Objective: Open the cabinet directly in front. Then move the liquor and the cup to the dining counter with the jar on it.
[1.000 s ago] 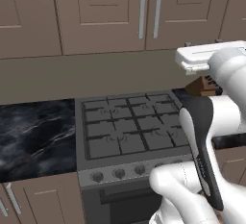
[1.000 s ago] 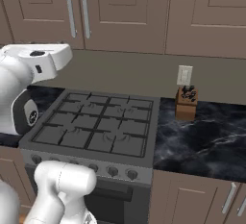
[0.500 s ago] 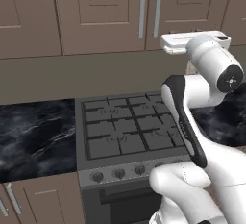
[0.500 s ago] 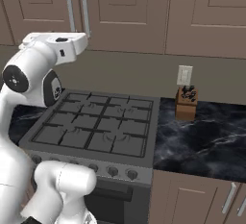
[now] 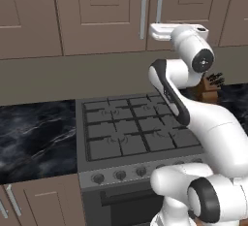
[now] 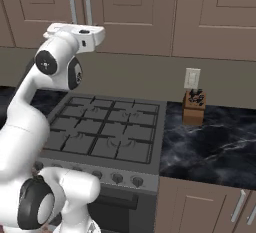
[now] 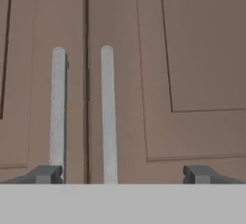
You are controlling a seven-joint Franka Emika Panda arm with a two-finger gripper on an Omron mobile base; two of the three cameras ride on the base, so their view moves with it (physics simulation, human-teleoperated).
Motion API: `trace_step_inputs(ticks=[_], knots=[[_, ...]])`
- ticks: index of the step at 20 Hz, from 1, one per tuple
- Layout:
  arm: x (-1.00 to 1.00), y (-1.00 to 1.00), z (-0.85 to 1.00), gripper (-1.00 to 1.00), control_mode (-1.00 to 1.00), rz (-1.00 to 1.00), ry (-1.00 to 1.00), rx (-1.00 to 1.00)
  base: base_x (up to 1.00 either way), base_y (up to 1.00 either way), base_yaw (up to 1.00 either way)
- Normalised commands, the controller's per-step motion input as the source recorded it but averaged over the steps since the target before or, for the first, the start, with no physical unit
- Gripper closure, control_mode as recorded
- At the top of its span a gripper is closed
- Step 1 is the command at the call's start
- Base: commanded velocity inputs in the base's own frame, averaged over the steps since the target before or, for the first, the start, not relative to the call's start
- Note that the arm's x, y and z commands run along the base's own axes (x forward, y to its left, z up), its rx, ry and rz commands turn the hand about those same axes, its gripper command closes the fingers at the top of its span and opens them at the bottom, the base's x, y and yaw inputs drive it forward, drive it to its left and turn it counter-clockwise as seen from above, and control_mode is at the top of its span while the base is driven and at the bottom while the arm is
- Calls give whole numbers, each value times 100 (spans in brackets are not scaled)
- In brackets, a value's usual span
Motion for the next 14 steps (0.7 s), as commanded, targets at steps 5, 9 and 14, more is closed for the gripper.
trace_step_inputs(ticks=[5,9,14], knots=[[100,1,0,-100,-100,0,0,9,0,0,0],[100,1,-3,-100,-100,0,0,8,0,0,0],[100,1,-12,-100,-100,0,1,5,0,0,0]])
